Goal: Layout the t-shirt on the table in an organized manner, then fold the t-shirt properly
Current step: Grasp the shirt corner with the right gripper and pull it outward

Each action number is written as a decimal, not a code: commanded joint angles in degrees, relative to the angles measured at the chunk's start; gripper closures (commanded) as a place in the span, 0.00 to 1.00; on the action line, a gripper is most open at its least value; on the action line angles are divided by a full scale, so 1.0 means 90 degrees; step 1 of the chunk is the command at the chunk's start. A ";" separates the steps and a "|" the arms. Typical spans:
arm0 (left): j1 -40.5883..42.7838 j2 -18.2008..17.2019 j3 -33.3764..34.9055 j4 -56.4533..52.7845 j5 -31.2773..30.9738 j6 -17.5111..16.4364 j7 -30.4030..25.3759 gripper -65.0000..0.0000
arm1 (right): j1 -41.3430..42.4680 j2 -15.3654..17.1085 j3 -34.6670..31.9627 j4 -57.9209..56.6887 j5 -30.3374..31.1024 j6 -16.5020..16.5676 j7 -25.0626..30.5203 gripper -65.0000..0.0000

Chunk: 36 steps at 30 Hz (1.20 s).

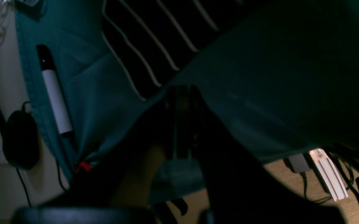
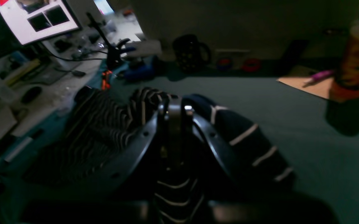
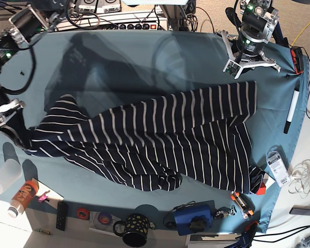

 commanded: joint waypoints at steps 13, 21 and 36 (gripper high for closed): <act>0.0019 0.0019 -0.0032 0.0109 -0.0121 0.0044 -0.0165 1.00 | 0.2225 0.0330 -0.3407 -0.3130 -0.3621 0.0001 0.3364 1.00; 0.0017 0.0019 -0.0032 0.0109 -0.0121 0.0044 -0.0170 1.00 | 0.3130 0.0291 -0.4721 -0.4328 -0.3888 0.0001 0.2846 0.83; 0.0017 0.0019 -0.0032 0.0109 -0.0124 0.0046 -0.0289 1.00 | 0.3706 0.0483 -0.1843 -0.3575 -0.0707 0.0001 0.0105 0.62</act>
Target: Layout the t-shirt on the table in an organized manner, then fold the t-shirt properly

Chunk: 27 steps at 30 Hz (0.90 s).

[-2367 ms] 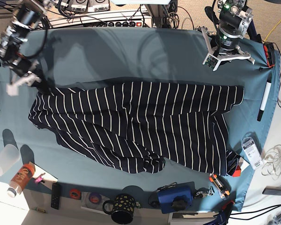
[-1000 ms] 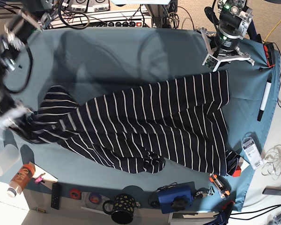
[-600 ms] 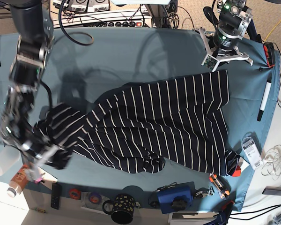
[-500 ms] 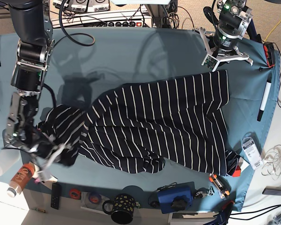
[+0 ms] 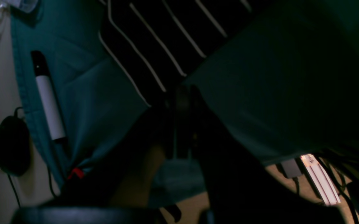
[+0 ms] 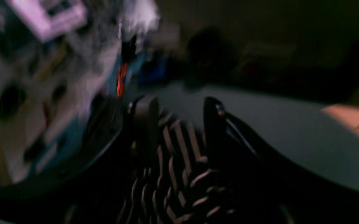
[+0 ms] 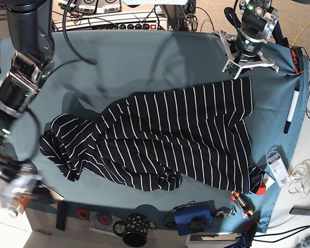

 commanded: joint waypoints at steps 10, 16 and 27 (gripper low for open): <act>0.0000 -0.0029 -0.0019 0.0109 0.0044 0.0046 -0.0408 1.00 | -0.1783 0.1151 0.0323 0.0102 0.0095 0.0006 0.0127 0.62; 0.0000 -0.0032 -0.0019 0.0109 0.0044 0.0044 -0.0403 1.00 | -0.2827 0.1027 0.0311 0.0100 0.0255 0.0006 0.0127 0.62; 0.0000 -0.0029 -0.0019 0.0109 0.0046 0.0046 -0.0403 1.00 | -0.3371 0.0036 0.0308 0.0097 0.0376 0.0006 0.0750 0.62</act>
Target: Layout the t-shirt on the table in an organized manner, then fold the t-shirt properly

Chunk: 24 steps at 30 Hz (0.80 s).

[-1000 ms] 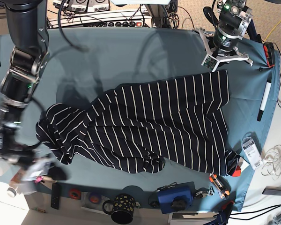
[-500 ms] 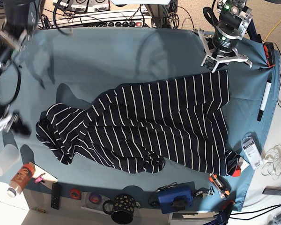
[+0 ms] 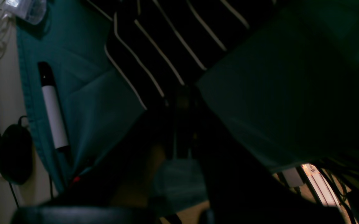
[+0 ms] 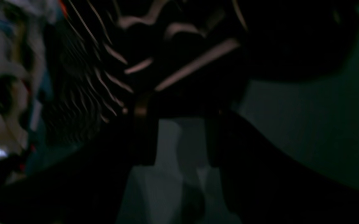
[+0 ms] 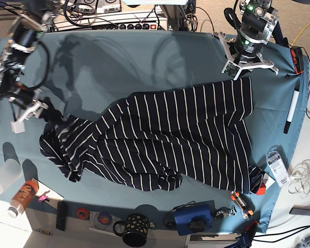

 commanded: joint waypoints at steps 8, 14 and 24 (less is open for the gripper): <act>0.0019 -0.0029 -0.0019 0.0109 0.0044 0.0046 -0.0100 1.00 | 0.0267 -0.0345 0.0027 0.0090 -0.0537 0.0009 0.0862 0.62; 0.0019 -0.0032 -0.0019 0.0109 0.0044 0.0046 -0.0097 1.00 | 0.0495 -0.0391 0.0029 0.0090 -0.0311 0.0009 0.0801 0.62; 0.0019 -0.0029 -0.0019 0.0109 0.0044 0.0044 -0.0146 1.00 | 0.0998 -0.0648 0.0010 0.0090 -0.1336 0.0009 0.1073 0.62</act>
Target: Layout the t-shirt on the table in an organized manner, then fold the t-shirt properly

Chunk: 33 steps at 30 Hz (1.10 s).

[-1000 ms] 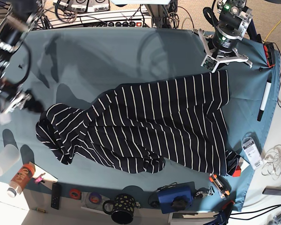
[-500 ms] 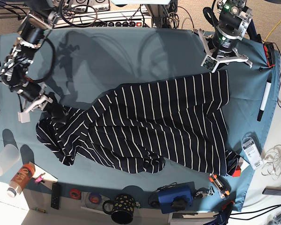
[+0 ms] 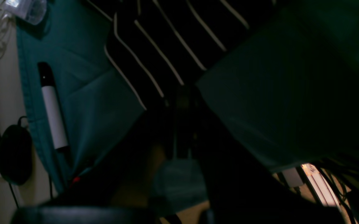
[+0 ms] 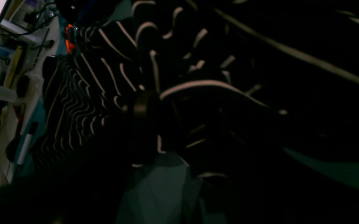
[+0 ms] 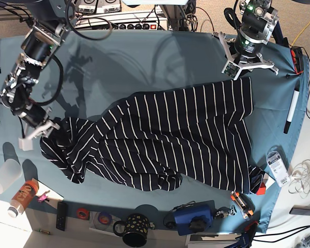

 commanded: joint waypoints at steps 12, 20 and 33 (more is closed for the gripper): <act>0.0017 -0.0032 -0.0019 0.0109 0.0046 0.0046 -0.0291 1.00 | 0.0143 -0.0221 0.0005 0.0087 -0.0925 0.0052 0.0935 0.62; -0.0321 -0.0034 -0.0019 0.0109 0.0041 0.0046 -0.0289 1.00 | 0.0143 -0.0209 -0.0860 0.0087 -0.1974 -0.0024 0.1528 0.62; -0.0420 -0.0034 -0.0019 0.0109 0.0044 0.0049 -0.0289 1.00 | 0.0044 -0.0209 -0.0420 0.0644 -0.2055 0.0052 0.1251 1.00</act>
